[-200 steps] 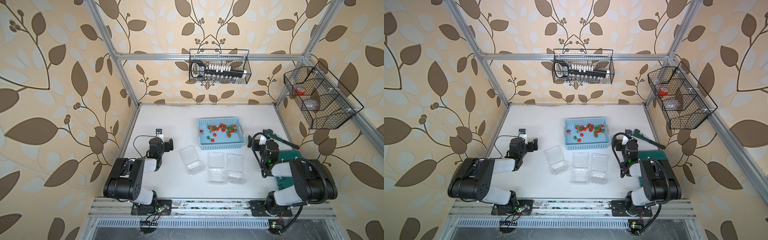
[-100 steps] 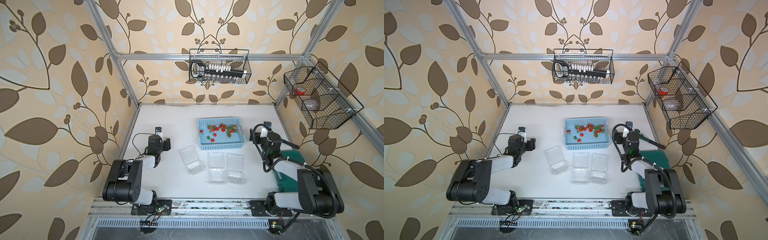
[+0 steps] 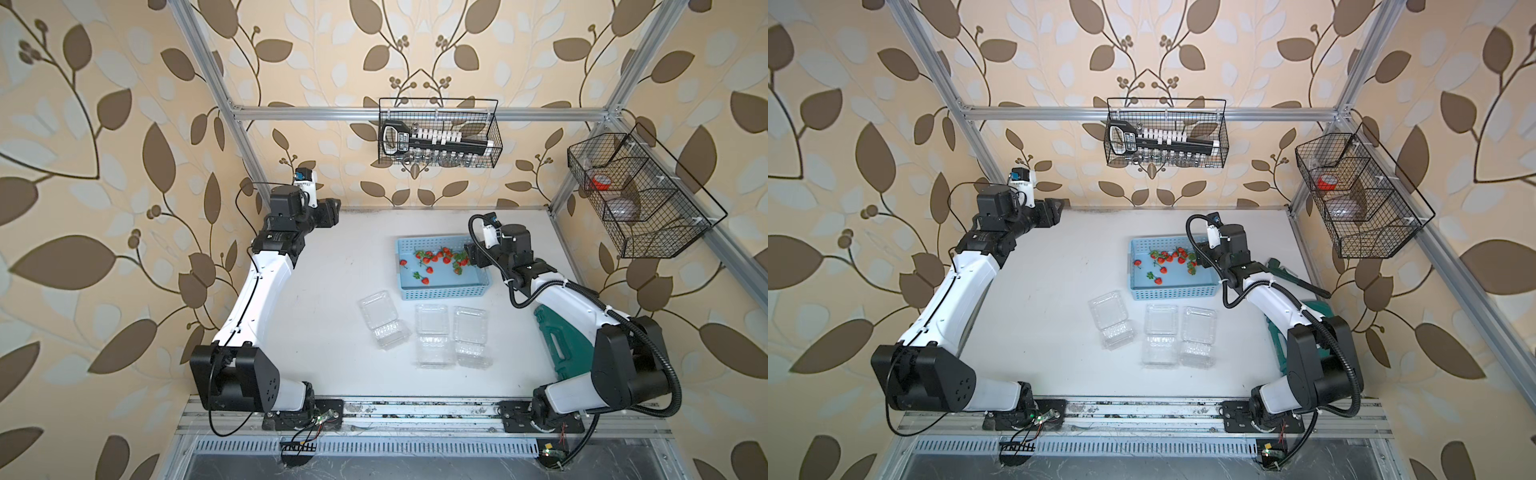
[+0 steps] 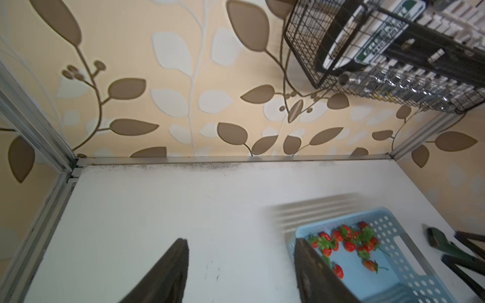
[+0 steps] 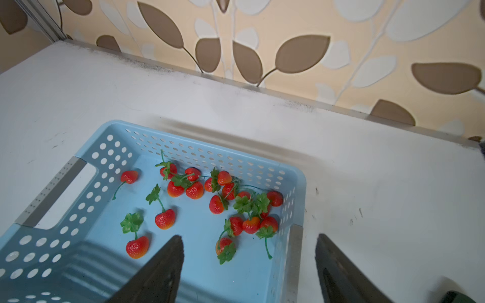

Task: Pack strawberries into containers
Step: Pick up the strawberry from the basket.

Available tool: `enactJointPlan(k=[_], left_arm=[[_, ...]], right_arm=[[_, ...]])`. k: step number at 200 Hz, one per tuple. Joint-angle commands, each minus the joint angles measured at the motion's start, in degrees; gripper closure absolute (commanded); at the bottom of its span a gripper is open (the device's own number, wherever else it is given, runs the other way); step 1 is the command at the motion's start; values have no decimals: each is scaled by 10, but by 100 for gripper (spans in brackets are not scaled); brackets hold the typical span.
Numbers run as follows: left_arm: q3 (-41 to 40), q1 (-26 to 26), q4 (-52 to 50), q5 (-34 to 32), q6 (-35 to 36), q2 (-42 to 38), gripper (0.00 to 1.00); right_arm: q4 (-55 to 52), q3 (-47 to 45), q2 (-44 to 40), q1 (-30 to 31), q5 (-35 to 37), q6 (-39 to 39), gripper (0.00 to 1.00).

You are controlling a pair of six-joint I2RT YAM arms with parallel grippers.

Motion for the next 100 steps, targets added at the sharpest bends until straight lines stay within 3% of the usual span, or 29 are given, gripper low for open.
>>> enactJointPlan(k=[1, 16, 32, 46, 100], left_arm=[[-79, 2, -43, 59, -1, -16, 32], [-104, 1, -22, 66, -19, -22, 26], [-101, 2, -27, 70, -12, -21, 2], [-103, 2, -24, 58, -19, -18, 1], [-88, 2, -36, 116, -17, 18, 1]], right_arm=[[-26, 34, 52, 22, -9, 0, 23], [-40, 68, 99, 39, 11, -18, 24], [-50, 101, 134, 54, 19, -28, 26], [-44, 119, 156, 66, 18, -33, 26], [-90, 212, 250, 91, 77, -47, 36]])
